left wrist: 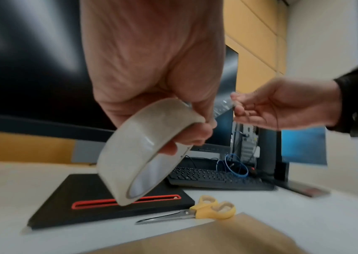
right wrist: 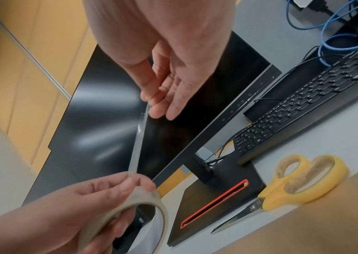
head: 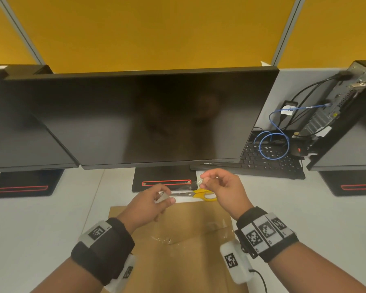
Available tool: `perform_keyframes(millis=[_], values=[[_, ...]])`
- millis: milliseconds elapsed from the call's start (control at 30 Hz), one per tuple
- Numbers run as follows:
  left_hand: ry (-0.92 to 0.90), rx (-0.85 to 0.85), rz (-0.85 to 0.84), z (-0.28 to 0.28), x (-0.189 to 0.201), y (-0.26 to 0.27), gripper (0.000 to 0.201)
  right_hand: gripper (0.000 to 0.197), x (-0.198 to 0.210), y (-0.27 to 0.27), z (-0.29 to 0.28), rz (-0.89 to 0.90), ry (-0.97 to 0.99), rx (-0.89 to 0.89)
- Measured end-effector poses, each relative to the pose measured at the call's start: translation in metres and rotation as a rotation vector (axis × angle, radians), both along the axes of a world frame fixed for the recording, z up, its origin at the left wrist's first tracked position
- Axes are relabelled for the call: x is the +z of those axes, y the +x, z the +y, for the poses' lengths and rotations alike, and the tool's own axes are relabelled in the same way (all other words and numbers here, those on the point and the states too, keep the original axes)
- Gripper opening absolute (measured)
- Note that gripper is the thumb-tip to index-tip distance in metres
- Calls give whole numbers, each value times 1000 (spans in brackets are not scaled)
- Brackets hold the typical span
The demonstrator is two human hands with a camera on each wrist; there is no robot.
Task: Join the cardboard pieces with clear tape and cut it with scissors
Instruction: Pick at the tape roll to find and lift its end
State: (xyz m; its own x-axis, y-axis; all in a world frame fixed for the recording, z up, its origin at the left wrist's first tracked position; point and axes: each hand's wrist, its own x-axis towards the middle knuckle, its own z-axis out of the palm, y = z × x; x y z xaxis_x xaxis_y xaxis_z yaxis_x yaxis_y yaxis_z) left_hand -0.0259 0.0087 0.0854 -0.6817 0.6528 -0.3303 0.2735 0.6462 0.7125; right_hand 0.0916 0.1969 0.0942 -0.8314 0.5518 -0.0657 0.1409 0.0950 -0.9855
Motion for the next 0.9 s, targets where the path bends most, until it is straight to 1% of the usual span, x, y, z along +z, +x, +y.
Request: perform_keyframes(millis=[100,200,300,400,467,567,600,633,667,767,800,833,900], values=[[82,-44,-159,-3,8,2,16,22,-6,-1,12,-45,-125,-41],[68,-92,-190,-7,9,0,16,16,-15,4,23,-101,-158,-32],[24,-89,-104,-6,6,-1,13,17,-21,11,22,-126,-162,-34],[-62,-61,-9,-1,-1,-4,13,22,-23,15,16,-144,-173,-49],[-142,-56,42,2,-5,-3,17,22,-25,17,14,-146,-189,-70],[-270,-63,193,7,-10,-2,28,21,-30,22,17,-151,-205,-103],[-292,-67,214,9,-9,1,30,20,-32,24,19,-160,-208,-103],[-306,-91,207,11,-10,2,31,20,-35,26,21,-171,-211,-105],[-304,-130,162,12,-9,5,31,20,-37,29,24,-184,-221,-109],[-204,-194,-115,12,-2,10,35,22,-46,38,37,-240,-269,-104],[-178,-209,-180,10,0,10,34,22,-49,41,42,-263,-283,-100],[-170,-234,-202,8,0,9,29,23,-52,45,44,-284,-295,-95],[-171,-271,-158,3,-4,7,18,26,-59,51,44,-309,-294,-89]])
